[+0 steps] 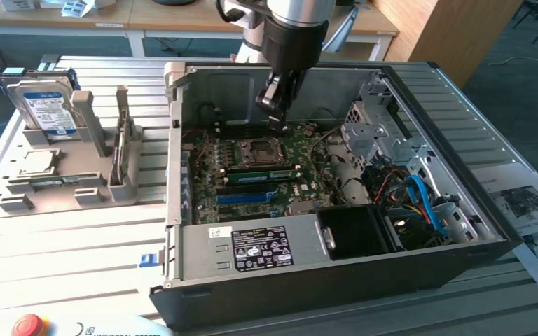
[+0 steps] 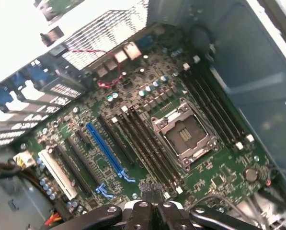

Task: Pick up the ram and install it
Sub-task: 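Press down the ram until it locks into place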

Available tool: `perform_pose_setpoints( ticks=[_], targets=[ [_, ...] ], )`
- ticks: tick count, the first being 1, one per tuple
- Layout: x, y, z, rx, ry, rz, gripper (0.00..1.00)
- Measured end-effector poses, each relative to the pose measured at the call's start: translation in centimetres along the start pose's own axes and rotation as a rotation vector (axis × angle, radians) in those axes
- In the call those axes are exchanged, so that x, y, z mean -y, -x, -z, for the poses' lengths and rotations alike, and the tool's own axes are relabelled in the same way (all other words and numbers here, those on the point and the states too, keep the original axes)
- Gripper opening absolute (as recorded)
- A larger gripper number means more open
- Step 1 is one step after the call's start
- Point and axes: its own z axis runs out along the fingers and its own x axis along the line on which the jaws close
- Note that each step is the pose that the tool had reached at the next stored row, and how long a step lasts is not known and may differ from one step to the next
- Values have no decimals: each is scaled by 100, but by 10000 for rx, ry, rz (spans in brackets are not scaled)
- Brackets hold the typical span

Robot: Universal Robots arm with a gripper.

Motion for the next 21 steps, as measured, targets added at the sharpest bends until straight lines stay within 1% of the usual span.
perform_pose_setpoints(
  ticks=[21],
  targets=[
    [0, 0, -7, 68, -63, -3763, 11]
  ],
)
